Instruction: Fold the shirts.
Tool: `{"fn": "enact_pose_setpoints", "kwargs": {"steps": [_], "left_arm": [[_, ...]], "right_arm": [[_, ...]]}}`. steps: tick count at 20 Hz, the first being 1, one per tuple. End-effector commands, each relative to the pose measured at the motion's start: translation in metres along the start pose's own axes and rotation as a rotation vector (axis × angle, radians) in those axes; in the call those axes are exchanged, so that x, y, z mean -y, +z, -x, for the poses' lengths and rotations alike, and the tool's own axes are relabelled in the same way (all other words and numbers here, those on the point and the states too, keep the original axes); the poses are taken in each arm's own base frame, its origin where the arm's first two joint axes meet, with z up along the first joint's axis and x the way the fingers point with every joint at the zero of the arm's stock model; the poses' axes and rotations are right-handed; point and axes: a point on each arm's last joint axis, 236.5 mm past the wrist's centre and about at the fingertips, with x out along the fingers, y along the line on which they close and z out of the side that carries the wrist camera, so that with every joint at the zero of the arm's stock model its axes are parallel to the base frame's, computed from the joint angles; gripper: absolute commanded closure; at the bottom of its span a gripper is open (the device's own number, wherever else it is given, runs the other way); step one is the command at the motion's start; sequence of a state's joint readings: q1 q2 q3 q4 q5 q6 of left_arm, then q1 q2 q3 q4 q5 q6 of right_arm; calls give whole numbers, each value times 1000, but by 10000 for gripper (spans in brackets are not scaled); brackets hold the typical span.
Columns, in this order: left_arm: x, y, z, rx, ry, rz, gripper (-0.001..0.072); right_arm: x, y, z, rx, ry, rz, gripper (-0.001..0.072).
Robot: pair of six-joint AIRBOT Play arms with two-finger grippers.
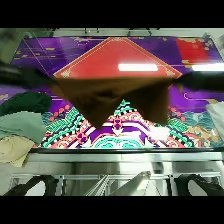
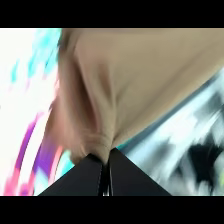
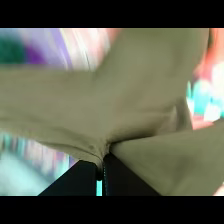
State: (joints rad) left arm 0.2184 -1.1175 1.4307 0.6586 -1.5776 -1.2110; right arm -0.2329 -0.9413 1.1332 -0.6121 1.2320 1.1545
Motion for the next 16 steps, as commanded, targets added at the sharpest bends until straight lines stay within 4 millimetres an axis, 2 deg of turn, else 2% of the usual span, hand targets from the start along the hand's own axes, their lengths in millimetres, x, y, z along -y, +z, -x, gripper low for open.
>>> {"fn": "enact_pose_setpoints", "kwargs": {"steps": [1,3,5,6,7,8,9,11,13,16], "left_arm": [[104,59,99,419,-81,-233,683],[153,59,134,536,-65,-366,683],[194,47,154,592,-28,-488,683],[209,44,160,618,-12,-535,683],[216,43,165,643,2,-565,682],[214,47,169,668,34,-572,682],[202,53,169,667,71,-554,682],[169,61,155,598,63,-484,682],[119,68,129,508,12,-357,682],[30,75,75,403,-49,-178,682]], "right_arm": [[-116,78,114,460,10,330,684],[-183,77,160,602,59,504,684],[-226,68,189,703,96,642,684],[-240,63,199,743,99,702,684],[-244,63,204,768,82,746,685],[-241,67,204,779,61,775,684],[-232,75,198,770,50,772,684],[-194,98,168,703,46,708,684],[-146,117,117,594,65,646,684],[-64,134,15,450,71,535,684]]}}
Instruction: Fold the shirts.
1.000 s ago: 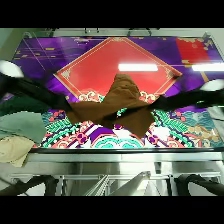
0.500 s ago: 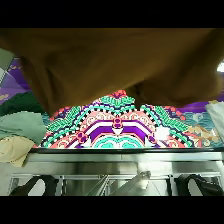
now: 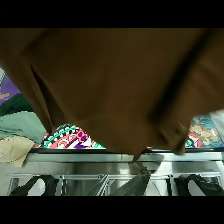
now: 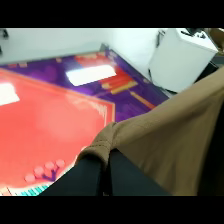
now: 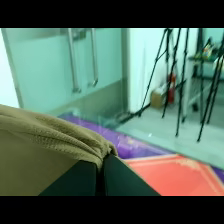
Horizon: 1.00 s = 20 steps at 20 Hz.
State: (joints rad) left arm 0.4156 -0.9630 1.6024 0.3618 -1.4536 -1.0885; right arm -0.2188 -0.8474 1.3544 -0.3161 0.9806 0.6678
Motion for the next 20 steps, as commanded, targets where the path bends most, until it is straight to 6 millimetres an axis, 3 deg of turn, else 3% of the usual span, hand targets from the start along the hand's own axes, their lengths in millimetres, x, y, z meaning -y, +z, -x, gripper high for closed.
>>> {"fn": "enact_pose_setpoints", "kwargs": {"steps": [1,3,5,6,7,8,9,10,12,13,16,18,20], "left_arm": [[-88,-54,-48,-110,-24,197,682],[-134,-99,-84,-178,-47,317,683],[-172,-145,-119,-245,-64,402,685],[-189,-165,-133,-275,-72,433,683],[-205,-178,-142,-294,-74,469,648],[-223,-187,-148,-304,-71,500,394],[-241,-190,-150,-306,-65,534,207],[-256,-189,-145,-302,-56,581,-13],[-276,-189,-125,-327,-54,651,0],[-285,-200,-110,-383,-20,692,0],[-295,-265,-54,-672,154,823,1],[-276,-305,-31,-807,193,906,0],[-243,-340,-26,-860,171,981,1]], "right_arm": [[75,-97,-80,-143,-9,-130,684],[104,-166,-116,-237,-22,-272,684],[119,-223,-138,-304,-13,-391,672],[124,-240,-143,-316,-14,-437,591],[131,-251,-146,-322,-21,-470,388],[138,-256,-143,-326,-31,-481,288],[145,-255,-135,-331,-39,-508,284],[149,-251,-123,-342,-37,-531,284],[152,-261,-80,-476,-41,-573,286],[156,-278,-50,-595,-77,-581,287],[169,-341,38,-912,-220,-627,287],[166,-382,77,-1012,-264,-696,282],[149,-421,94,-1064,-237,-745,269]]}}
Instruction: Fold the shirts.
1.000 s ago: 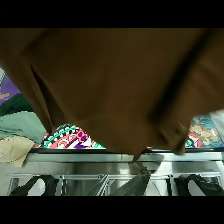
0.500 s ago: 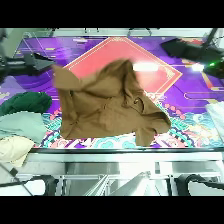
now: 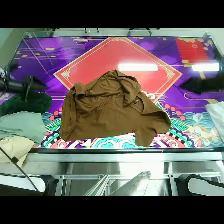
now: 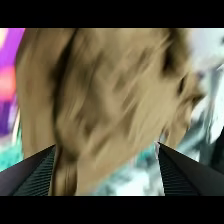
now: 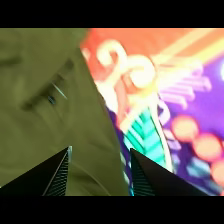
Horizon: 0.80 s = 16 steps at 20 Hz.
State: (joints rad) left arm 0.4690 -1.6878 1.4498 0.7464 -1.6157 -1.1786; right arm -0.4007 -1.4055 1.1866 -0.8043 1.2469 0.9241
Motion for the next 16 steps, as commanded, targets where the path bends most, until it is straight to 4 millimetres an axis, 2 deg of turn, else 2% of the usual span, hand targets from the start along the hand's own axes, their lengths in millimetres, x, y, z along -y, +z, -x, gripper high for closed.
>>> {"fn": "enact_pose_setpoints", "kwargs": {"steps": [1,2,5,8,9,10,11,13,16], "left_arm": [[-30,-83,-28,-172,61,163,1],[-31,-103,-40,-192,57,196,1],[-31,-159,-64,-263,39,277,1],[-42,-203,-72,-332,113,299,1],[-47,-210,-73,-335,150,300,1],[-53,-217,-72,-342,191,292,1],[-55,-225,-71,-357,227,294,1],[-54,-231,-70,-376,270,283,1],[-55,-220,-84,-340,316,227,1]], "right_arm": [[37,-88,-22,-201,-36,-85,190],[36,-107,-36,-241,-14,-80,118],[29,-149,-69,-357,42,-52,122],[24,-167,-94,-428,64,-46,126],[25,-168,-103,-434,55,-47,165],[22,-170,-109,-440,57,-55,357],[17,-168,-113,-437,68,-53,581],[9,-165,-117,-433,77,-39,689],[2,-161,-119,-413,97,-55,683]]}}
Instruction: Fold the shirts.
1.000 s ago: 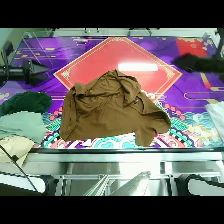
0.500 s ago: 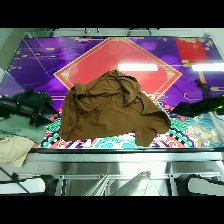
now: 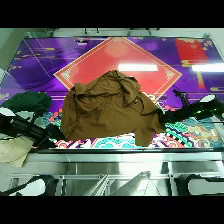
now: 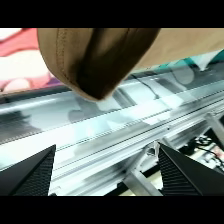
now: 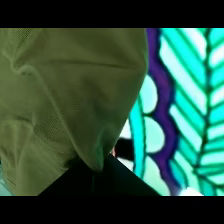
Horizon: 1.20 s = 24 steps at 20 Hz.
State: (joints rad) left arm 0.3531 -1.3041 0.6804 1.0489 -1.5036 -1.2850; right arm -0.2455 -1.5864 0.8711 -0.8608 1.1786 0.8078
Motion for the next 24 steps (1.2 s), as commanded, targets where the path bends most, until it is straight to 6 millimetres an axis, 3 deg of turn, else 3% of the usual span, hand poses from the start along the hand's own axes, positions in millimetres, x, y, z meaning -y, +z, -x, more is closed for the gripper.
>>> {"fn": "enact_pose_setpoints", "kwargs": {"steps": [1,6,8,10,12,18,21,24], "left_arm": [[-5,16,-14,56,94,-21,1],[-8,61,-45,147,158,-60,18],[-8,69,-51,164,158,-56,20],[-11,72,-50,177,168,-54,224],[-15,76,-47,196,165,-36,230],[-45,67,-21,170,172,40,229],[-44,92,7,275,188,26,229],[-30,124,39,429,219,-35,230]], "right_arm": [[-2,6,-5,19,-1,-2,684],[-7,10,-5,34,19,-13,684],[-7,10,-5,37,21,-15,684],[-7,10,-5,37,21,-14,683],[-7,10,-5,37,21,-15,683],[-7,10,-5,36,22,-15,684],[-7,10,-5,36,22,-19,684],[-8,10,-5,36,27,-24,684]]}}
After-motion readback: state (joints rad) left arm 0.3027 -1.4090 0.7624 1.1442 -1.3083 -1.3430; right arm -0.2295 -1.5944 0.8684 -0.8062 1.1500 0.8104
